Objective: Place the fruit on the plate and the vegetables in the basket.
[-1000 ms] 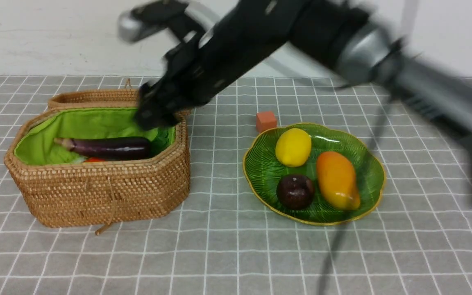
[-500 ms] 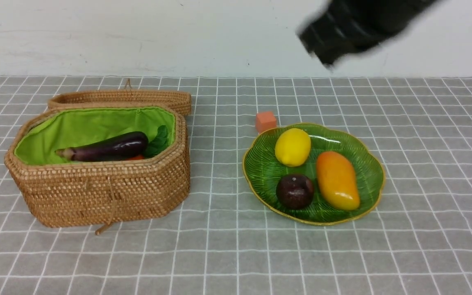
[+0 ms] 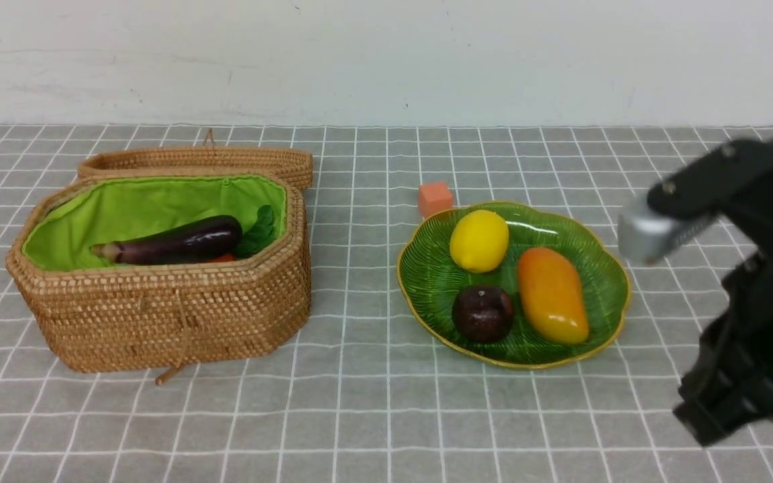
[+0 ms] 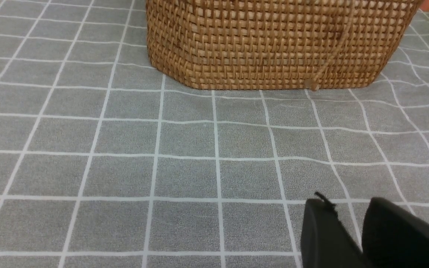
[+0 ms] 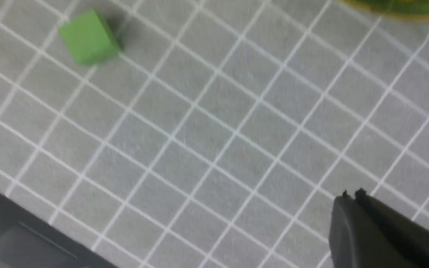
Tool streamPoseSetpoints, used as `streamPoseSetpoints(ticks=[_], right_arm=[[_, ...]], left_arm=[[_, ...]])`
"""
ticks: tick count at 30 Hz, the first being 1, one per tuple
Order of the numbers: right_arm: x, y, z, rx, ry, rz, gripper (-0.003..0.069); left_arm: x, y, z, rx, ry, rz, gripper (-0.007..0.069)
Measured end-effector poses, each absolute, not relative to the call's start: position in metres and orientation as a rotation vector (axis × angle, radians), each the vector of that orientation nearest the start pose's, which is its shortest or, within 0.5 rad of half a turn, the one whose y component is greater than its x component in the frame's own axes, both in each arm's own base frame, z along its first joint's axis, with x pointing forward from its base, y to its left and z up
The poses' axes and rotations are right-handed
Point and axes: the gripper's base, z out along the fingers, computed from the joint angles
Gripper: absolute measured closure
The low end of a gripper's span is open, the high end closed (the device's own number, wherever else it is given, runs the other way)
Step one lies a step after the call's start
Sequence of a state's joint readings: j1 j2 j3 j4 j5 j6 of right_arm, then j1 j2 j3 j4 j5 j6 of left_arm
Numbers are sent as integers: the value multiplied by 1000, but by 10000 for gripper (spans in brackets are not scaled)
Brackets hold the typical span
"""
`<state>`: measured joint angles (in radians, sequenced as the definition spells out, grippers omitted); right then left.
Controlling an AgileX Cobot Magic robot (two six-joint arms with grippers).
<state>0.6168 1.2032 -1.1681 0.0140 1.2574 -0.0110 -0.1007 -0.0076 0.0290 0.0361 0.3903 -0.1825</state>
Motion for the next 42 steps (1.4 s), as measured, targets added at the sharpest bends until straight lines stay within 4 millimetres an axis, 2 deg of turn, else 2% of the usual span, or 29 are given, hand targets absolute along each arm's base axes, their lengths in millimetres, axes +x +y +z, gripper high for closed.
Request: streamPoseSetpoints(ticks=[7,11,14,19,20,22,23,25,27,28,29,30,32,33,34,35,38,39,40,42], right_arm=[[175,125,347,-875,2652,163,668],[176,115,352,-1075,2523,22,665],[171,107,363,-1100,2419,10,662],[153,74,395,-920,2249,2,659],[146,64,402,-857,2223,-7,658],[120,35,420,-594,2138,-23,655],[118,34,420,-584,2127,-20,655],[101,21,423,-452,2046,-31,655],[73,6,410,-239,1917,-41,654],[70,6,408,-232,1908,-37,653],[53,0,384,-120,1849,-41,652],[52,-1,380,-111,1844,-33,652],[38,-4,334,-7,1801,-34,652],[35,-5,304,31,1788,-38,649],[35,-5,304,38,1788,-39,649],[35,-6,265,70,1786,-55,645],[44,-8,215,102,1826,-86,645],[45,-7,213,104,1820,-84,645],[49,-7,196,106,1830,-80,643],[51,-7,184,110,1839,-71,641]], left_arm=[[52,-4,169,-55,1897,-157,447],[52,-4,169,-55,1897,-157,442],[52,-4,169,-55,1897,-157,442],[52,-4,169,-59,1897,-154,438],[52,-4,169,-58,1897,-154,438],[52,-4,169,-59,1897,-154,438],[52,-4,169,-59,1897,-154,438],[52,-4,169,-59,1897,-154,438],[52,-4,169,-59,1897,-154,438],[52,-4,169,-59,1897,-154,438],[52,-4,169,-59,1897,-154,438],[52,-4,169,-59,1897,-154,438],[52,-4,169,-59,1897,-154,437],[52,-4,169,-59,1897,-154,435],[52,-4,169,-59,1897,-154,435],[52,-4,169,-59,1897,-154,431],[52,-4,169,-59,1896,-154,428],[52,-4,169,-59,1896,-154,428],[52,-4,169,-59,1898,-153,428],[52,-4,169,-59,1898,-153,428]])
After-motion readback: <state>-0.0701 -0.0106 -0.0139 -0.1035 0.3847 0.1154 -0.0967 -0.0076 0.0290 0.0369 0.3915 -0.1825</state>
